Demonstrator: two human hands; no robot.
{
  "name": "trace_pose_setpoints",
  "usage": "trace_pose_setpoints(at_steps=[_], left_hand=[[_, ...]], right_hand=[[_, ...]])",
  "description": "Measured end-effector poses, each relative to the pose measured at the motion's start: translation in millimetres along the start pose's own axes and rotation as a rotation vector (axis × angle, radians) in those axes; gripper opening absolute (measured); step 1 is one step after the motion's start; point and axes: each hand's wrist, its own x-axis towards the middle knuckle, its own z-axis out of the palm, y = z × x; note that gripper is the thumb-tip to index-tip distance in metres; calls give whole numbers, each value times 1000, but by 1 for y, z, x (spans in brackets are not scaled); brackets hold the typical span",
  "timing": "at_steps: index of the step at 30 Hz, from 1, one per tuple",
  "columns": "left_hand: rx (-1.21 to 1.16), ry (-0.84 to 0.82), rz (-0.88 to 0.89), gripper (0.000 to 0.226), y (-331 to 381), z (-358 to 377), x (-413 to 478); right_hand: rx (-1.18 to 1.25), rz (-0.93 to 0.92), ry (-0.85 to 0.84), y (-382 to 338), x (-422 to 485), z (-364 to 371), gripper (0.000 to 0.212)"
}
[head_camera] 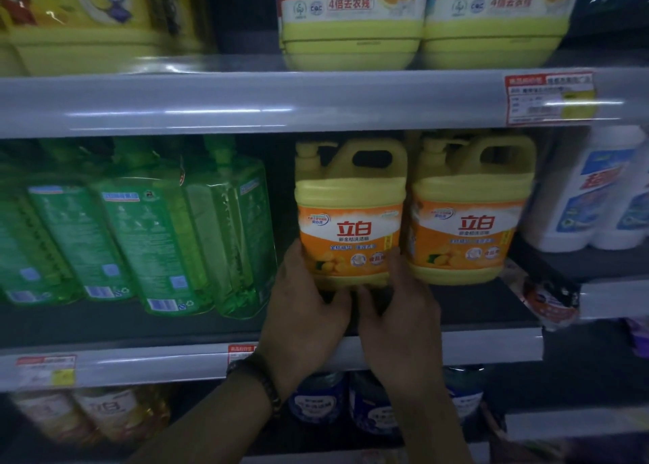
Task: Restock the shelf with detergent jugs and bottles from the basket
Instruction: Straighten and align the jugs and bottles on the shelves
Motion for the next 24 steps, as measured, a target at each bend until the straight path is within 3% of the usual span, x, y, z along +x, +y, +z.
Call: trace_pose_setpoints(at_steps=[8, 16, 19, 24], left_hand=[[-15, -122, -29, 67, 4, 7, 8], [43, -221, 21, 74, 4, -13, 9], [44, -251, 41, 62, 6, -42, 2], [187, -279, 111, 39, 3, -114, -25]], right_hand=[[-5, 46, -84, 2, 1, -5, 67], [16, 74, -19, -2, -8, -15, 57], [-65, 58, 9, -9, -18, -20, 53], [-247, 8, -94, -34, -50, -19, 52]])
